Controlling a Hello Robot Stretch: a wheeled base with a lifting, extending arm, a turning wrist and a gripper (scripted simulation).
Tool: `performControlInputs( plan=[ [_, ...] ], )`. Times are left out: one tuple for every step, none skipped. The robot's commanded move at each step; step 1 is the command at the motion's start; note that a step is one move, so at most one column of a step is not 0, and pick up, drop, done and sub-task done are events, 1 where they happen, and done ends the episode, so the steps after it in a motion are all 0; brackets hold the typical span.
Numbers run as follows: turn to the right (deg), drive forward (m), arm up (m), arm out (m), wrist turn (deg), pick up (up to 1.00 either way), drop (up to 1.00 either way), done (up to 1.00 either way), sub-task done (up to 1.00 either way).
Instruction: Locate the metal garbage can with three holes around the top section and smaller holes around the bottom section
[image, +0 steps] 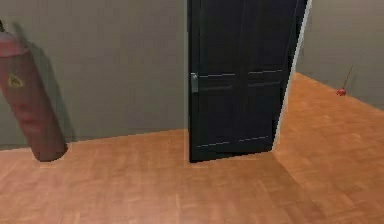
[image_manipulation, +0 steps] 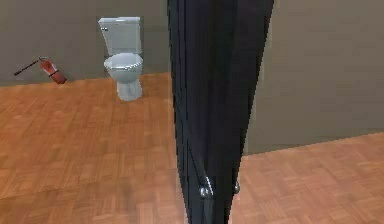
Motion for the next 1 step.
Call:
performControlInputs(
  plan=[
    [9.0, 0.0, 0.0, 0.0, 0.0, 0.0, 0.0, 0.0, 0.0]
  ],
)
